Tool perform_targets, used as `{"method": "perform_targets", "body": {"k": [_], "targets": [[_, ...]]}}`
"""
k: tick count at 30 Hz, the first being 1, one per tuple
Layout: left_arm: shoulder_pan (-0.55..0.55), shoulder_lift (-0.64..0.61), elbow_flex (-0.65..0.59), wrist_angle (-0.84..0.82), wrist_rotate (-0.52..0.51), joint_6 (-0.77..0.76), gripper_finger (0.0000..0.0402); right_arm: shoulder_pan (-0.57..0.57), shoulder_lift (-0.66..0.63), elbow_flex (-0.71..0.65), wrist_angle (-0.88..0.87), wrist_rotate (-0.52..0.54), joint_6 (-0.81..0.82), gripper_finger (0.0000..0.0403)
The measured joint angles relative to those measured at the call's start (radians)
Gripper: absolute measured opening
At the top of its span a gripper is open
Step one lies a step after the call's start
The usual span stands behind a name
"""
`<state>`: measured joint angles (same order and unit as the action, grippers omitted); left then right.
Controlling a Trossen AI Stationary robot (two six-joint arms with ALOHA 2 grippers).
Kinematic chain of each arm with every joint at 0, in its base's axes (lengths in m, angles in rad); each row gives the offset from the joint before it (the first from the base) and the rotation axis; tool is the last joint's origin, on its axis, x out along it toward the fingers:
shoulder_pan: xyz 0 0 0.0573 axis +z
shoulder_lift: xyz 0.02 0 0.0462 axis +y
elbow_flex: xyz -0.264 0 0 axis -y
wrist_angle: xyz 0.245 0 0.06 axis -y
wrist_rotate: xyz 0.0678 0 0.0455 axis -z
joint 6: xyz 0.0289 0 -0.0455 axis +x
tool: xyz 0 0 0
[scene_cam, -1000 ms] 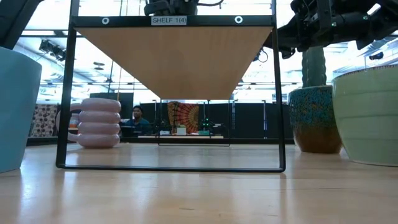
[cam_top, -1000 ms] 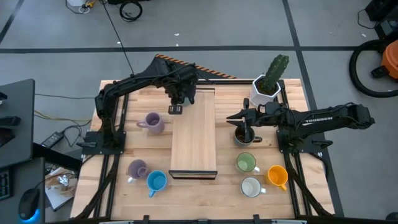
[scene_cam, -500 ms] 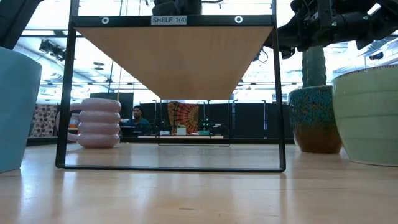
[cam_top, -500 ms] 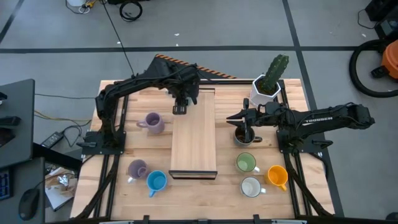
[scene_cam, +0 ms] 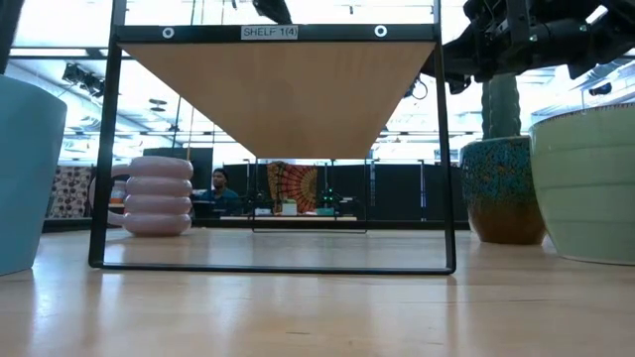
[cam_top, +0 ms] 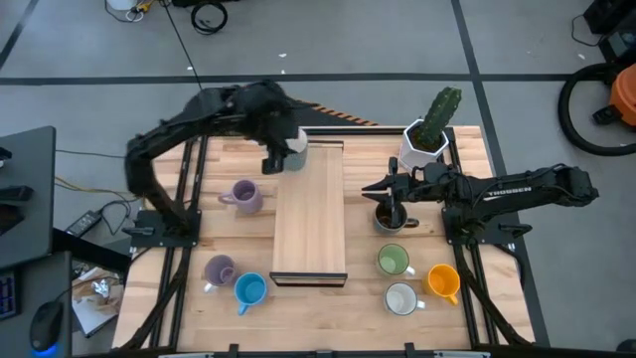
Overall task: Place coffee mugs
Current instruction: Put the dark blue mug on the shelf
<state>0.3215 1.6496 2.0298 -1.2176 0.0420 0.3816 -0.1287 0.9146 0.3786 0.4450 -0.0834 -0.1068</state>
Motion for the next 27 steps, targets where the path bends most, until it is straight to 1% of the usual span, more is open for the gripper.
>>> {"method": "perform_targets", "body": {"k": [4,6,10,13,20,24,27], "targets": [[-0.005,-0.151,-0.211,0.152,0.01,-0.023,0.0173,0.0,0.0,0.0,-0.011,0.0,0.003,0.0068],[0.003,-0.229,-0.307,0.19,0.011,-0.051,0.0168,0.0,0.0,0.0,-0.018,0.0,0.007,0.0068],[0.029,-0.385,-0.441,0.275,0.042,-0.125,0.0158,-0.006,0.0,0.0,-0.02,0.0,0.023,0.0068],[0.056,-0.47,-0.461,0.314,0.047,-0.194,0.0153,-0.021,0.0,0.0,-0.02,-0.004,0.029,0.0068],[0.094,-0.587,-0.459,0.367,0.056,-0.317,0.0142,-0.051,0.0,0.0,-0.018,-0.019,0.039,0.0068],[0.087,-0.622,-0.46,0.417,0.11,-0.309,0.0141,-0.064,0.0,0.0,-0.021,-0.023,0.06,0.0068],[0.051,-0.641,-0.519,0.498,0.116,-0.271,0.0141,-0.066,0.0,0.026,-0.095,-0.021,0.076,0.0068]]}}
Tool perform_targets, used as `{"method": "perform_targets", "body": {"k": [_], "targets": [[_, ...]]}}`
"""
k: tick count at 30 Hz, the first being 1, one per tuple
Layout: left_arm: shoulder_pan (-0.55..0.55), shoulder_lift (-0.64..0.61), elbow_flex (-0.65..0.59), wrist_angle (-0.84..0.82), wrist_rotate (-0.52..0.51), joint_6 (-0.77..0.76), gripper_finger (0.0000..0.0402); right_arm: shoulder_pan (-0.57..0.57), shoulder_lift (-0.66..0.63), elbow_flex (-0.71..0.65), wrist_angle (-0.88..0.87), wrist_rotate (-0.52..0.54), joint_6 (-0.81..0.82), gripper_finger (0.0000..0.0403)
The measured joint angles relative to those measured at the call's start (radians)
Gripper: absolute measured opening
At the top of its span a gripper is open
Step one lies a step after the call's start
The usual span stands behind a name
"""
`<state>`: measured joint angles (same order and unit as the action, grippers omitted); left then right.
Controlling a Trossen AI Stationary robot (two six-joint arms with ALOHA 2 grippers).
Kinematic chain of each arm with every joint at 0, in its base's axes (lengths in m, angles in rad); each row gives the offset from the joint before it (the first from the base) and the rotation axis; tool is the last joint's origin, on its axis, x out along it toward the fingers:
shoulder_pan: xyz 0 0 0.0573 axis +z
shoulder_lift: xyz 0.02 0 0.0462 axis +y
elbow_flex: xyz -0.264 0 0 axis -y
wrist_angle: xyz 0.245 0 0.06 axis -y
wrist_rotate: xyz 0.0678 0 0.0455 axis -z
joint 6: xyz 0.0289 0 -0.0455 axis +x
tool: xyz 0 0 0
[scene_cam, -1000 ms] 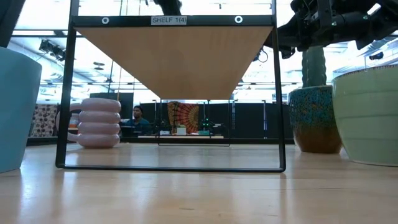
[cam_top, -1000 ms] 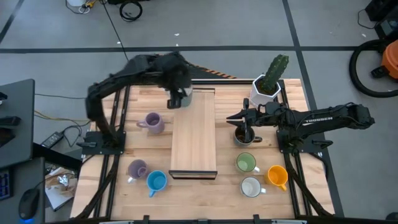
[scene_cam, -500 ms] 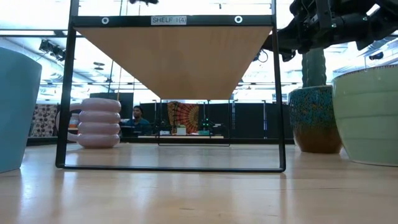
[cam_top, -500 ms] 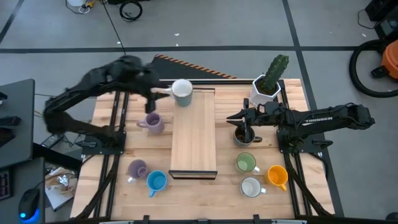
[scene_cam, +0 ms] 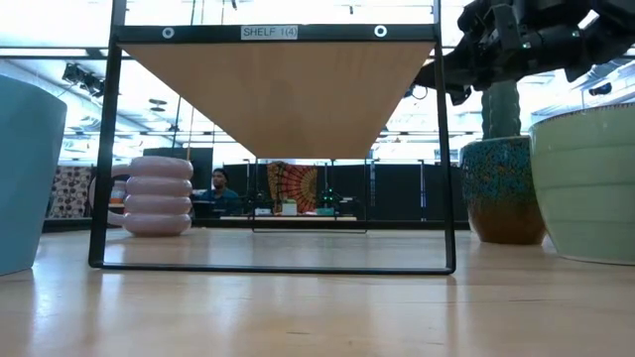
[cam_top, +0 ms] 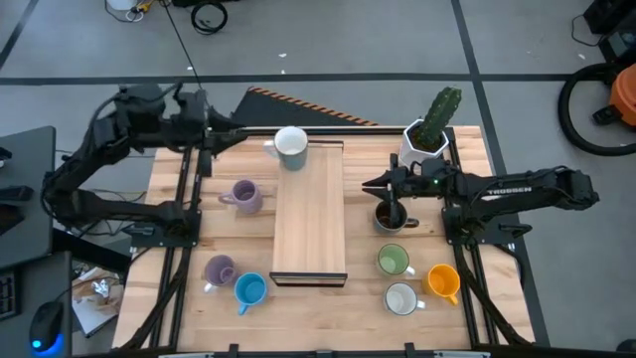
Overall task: Place coffee mugs
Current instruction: Put the dark blue mug on the shelf
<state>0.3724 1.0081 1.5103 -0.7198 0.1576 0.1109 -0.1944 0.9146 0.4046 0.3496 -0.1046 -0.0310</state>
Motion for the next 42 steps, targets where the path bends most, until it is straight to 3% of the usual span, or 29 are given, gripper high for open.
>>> {"method": "perform_targets", "body": {"k": [8,16,23,30,37,42], "targets": [[-0.054,-0.074,-0.411,0.455,-0.017,0.057,0.0141,0.009,0.0,0.134,-0.232,0.075,0.006,0.0068],[-0.095,-0.197,-0.733,0.679,-0.022,0.043,0.0141,0.009,0.0,0.246,-0.462,0.164,0.071,0.0068],[-0.177,-0.343,-1.067,0.962,-0.061,-0.051,0.0141,0.01,0.001,0.28,-0.555,0.164,0.139,0.0068],[-0.242,-0.356,-1.207,1.026,-0.134,-0.081,0.0141,0.011,0.014,0.293,-0.656,0.16,0.192,0.007],[-0.27,-0.358,-1.298,1.163,-0.165,-0.077,0.0141,0.076,0.079,0.406,-0.828,0.215,0.223,0.0091],[-0.27,-0.358,-1.353,1.253,-0.165,-0.079,0.0141,0.118,0.152,0.534,-1.057,0.265,0.252,0.0113]]}}
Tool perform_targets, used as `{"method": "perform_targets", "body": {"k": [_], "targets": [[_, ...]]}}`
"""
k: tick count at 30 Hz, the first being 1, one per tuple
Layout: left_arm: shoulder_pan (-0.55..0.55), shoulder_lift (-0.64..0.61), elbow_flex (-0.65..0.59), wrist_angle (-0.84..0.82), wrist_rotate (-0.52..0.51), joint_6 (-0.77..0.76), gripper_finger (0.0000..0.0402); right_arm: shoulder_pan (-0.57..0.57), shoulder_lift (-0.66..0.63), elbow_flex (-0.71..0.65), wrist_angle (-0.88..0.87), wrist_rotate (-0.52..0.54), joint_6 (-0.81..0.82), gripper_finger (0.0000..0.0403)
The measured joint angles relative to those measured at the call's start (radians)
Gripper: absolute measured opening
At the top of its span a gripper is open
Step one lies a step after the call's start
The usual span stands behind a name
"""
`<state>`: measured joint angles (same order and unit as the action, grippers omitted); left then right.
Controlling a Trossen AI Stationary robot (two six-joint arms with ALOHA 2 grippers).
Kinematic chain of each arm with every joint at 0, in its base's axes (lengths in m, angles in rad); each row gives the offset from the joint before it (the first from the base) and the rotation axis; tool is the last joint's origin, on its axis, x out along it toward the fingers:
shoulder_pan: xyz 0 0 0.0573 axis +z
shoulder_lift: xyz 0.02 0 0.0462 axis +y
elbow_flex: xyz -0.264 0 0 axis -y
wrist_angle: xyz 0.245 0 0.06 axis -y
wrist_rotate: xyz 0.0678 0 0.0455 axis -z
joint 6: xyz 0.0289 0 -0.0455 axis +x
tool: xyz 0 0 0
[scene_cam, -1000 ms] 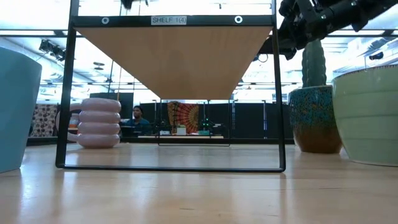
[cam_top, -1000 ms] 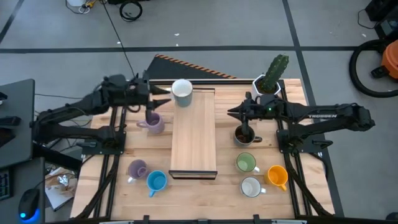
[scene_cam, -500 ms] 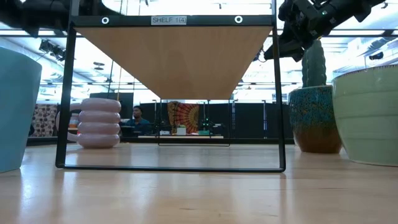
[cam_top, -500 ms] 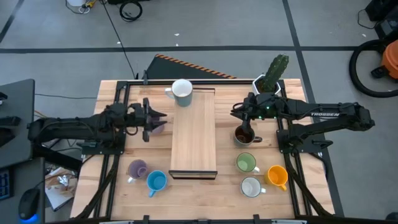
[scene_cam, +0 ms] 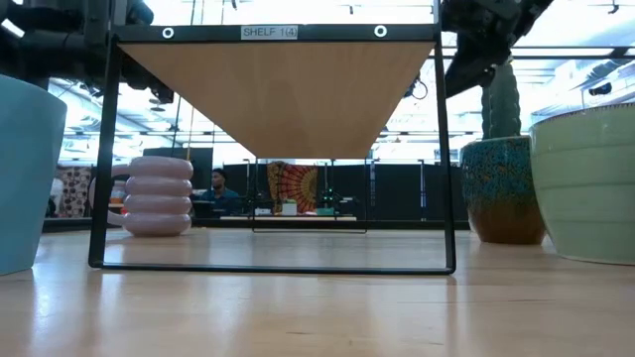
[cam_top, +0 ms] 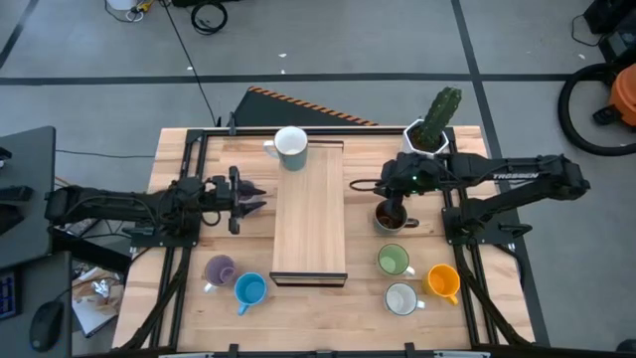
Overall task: Place coffee mugs
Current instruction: Put the dark blue mug on the shelf
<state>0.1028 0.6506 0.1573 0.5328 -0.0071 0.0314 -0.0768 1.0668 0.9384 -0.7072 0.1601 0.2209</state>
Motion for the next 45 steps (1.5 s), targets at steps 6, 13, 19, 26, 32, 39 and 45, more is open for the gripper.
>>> {"method": "perform_targets", "body": {"k": [6,13,19,26,32,39,45], "targets": [[0.0,0.002,-0.016,-0.013,0.001,-0.025,0.0141,0.037,0.09,0.122,-0.195,0.022,0.047,0.0142],[0.0,0.003,-0.016,-0.022,0.001,-0.054,0.0141,0.048,0.197,0.188,-0.48,-0.064,0.189,0.0155],[0.0,0.003,-0.016,-0.023,0.0,-0.055,0.0141,0.095,0.214,0.18,-0.624,-0.118,0.228,0.0155],[0.0,0.003,-0.016,-0.03,0.0,-0.075,0.0141,0.118,0.162,0.026,-0.603,-0.179,0.27,0.0153],[0.0,0.003,-0.016,-0.03,0.001,-0.076,0.0141,0.117,0.121,-0.076,-0.496,-0.225,0.291,0.0151],[0.0,0.003,-0.016,-0.03,0.001,-0.08,0.0141,0.117,0.119,-0.146,-0.392,-0.225,0.27,0.0151],[0.0,0.003,-0.016,-0.03,0.001,-0.08,0.0141,0.113,0.119,-0.177,-0.342,-0.213,0.235,0.0139]]}}
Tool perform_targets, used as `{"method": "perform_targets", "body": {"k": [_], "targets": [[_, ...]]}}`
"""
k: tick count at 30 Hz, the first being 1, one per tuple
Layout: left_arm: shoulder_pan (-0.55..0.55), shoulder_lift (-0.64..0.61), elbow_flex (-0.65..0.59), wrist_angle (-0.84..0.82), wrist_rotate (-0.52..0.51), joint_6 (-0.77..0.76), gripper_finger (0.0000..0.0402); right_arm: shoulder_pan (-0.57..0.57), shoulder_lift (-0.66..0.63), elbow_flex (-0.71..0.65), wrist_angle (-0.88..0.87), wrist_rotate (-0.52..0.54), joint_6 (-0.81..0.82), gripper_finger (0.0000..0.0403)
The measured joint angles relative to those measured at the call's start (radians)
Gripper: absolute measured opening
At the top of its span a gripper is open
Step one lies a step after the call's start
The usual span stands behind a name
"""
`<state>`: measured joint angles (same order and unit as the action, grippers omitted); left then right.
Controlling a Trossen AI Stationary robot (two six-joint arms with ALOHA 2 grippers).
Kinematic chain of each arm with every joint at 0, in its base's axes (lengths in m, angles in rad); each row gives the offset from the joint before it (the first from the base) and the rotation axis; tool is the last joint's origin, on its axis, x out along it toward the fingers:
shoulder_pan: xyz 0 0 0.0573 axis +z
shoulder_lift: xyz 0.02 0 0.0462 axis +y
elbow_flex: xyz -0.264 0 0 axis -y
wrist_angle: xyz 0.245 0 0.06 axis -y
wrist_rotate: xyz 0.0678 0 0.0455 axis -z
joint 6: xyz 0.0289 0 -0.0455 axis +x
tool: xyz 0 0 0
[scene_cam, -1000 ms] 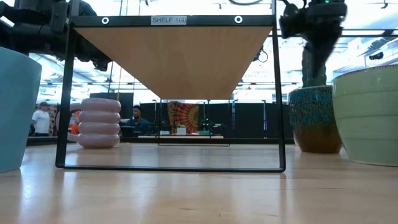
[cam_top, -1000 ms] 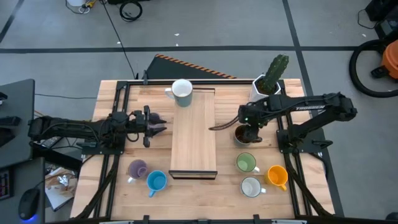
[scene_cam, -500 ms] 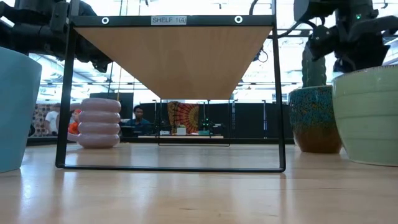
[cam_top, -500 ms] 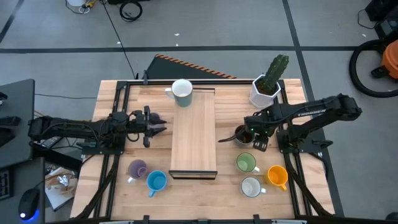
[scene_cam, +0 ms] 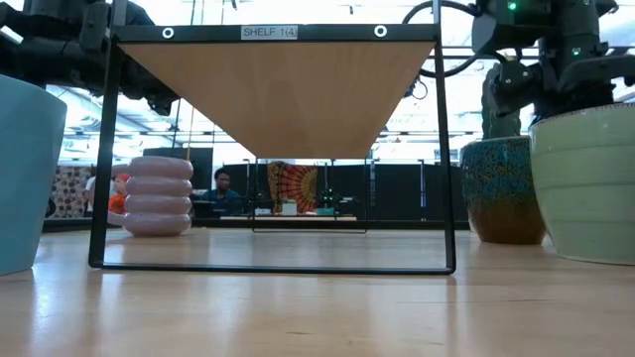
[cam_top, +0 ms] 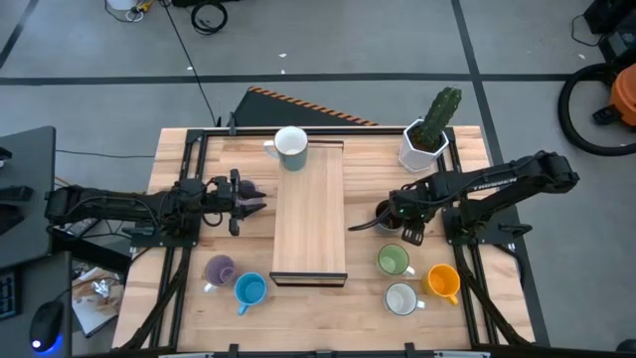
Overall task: Place coffee mugs
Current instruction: Put the dark blue mug on the shelf
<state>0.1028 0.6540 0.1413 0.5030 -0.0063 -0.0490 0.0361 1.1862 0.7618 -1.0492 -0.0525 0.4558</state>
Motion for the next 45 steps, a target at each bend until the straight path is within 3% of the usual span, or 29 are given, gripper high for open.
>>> {"method": "perform_targets", "body": {"k": [14,45], "targets": [[0.0,0.0,0.0,-0.005,0.0,-0.018,0.0141,-0.012,0.056,-0.023,0.055,-0.021,-0.062,0.0051],[0.0,0.0,0.0,-0.006,0.0,-0.037,0.0141,-0.103,0.056,-0.024,0.095,-0.046,-0.145,0.005]]}}
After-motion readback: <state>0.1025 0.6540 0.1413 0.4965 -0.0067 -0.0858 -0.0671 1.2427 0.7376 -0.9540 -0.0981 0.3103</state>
